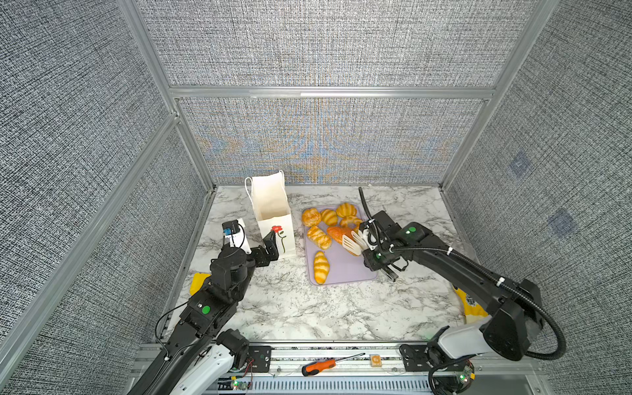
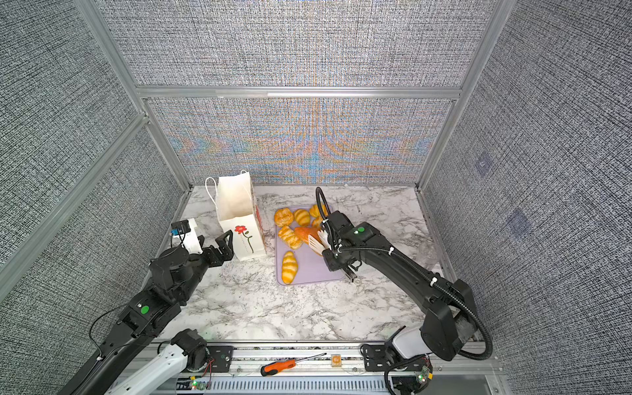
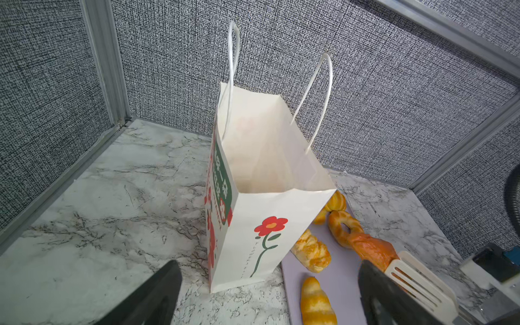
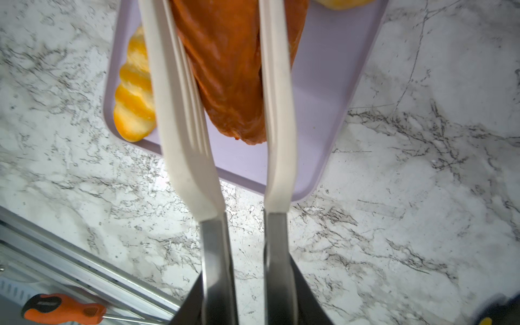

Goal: Pack bread into a paper bag
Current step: Pick up the bread from the tray, then place the bread in the paper bag.

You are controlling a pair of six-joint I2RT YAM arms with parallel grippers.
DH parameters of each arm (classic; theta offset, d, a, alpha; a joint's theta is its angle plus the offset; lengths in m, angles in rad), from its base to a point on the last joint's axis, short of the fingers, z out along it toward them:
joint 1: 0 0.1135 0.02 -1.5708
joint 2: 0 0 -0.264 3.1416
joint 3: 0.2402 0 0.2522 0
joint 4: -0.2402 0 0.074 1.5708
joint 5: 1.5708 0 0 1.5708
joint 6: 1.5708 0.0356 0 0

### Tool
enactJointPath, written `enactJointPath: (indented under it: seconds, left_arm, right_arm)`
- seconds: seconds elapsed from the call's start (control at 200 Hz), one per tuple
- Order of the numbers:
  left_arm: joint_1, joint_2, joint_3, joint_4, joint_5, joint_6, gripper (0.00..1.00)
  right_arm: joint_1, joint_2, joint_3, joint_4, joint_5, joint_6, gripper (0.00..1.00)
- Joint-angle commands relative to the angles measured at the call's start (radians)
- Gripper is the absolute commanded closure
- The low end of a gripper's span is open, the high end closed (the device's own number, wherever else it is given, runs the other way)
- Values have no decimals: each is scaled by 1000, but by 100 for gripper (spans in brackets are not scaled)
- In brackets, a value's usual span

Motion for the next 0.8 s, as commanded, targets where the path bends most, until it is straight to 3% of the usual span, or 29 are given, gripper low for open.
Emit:
enactJointPath:
  seconds: [0.0,0.315,0.625,0.795]
  left_arm:
    - [2,10,19,14,-12,17,1]
    - [47,50,82,-3,30,56,1]
    - [204,77,116,-3,171,83,1]
    - [253,100,145,-19,193,100,1]
  right_arm:
    - [0,-12,40,17,-50,14,67]
    - [3,-37,147,34,-136,27,67]
    - [49,-29,248,51,-167,40,67]
    - [80,-32,296,114,-193,50,67]
